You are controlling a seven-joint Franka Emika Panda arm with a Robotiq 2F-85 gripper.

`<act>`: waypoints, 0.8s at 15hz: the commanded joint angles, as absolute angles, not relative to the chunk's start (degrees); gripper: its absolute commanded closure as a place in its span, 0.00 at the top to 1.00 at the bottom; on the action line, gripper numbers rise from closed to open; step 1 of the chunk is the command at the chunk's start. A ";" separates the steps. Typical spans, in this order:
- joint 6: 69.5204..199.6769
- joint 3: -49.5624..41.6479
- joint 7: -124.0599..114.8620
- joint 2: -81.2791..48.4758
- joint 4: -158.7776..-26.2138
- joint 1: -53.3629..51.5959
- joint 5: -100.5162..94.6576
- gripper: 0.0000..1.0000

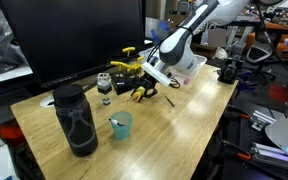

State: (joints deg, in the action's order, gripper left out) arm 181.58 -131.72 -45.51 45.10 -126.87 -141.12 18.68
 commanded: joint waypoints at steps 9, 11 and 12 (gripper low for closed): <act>181.47 -131.53 -43.70 44.92 -126.56 -141.09 20.60 0.72; 181.47 -131.53 -43.70 44.92 -126.56 -141.09 20.60 0.72; 182.02 -132.02 -43.83 43.82 -127.02 -141.69 20.58 0.93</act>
